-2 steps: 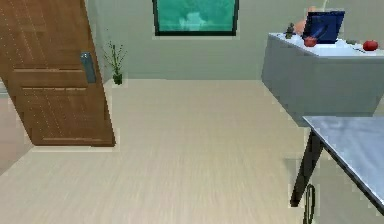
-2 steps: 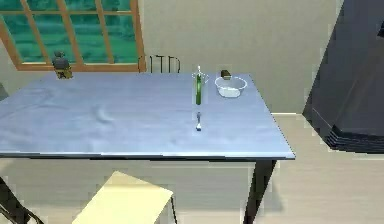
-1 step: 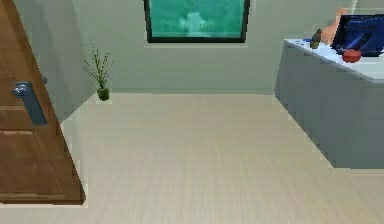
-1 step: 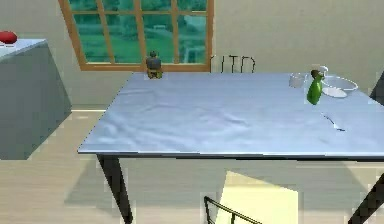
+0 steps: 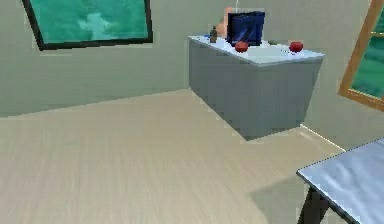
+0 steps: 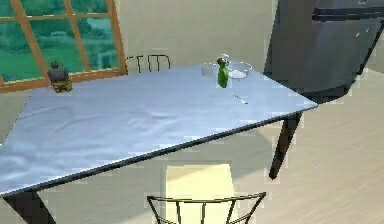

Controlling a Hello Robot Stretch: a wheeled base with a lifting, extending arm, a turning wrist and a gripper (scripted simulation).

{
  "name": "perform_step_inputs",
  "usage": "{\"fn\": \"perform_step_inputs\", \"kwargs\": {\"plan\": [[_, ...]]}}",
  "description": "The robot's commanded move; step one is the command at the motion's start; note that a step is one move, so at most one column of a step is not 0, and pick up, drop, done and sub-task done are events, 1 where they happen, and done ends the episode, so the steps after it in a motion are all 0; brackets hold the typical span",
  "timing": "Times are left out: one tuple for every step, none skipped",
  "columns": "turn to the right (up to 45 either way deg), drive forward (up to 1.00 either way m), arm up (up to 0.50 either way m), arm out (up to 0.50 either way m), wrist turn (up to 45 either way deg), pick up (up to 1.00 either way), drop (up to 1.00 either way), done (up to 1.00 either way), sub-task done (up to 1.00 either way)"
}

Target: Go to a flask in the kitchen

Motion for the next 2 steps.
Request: {"fn": "perform_step_inputs", "kwargs": {"plan": [[0.0, 1.00, 0.00, 0.00, 0.0, 0.00, 0.00, 0.00, 0.00], [3.0, 0.00, 0.00, 0.00, 0.0, 0.00, 0.00, 0.00, 0.00]]}}
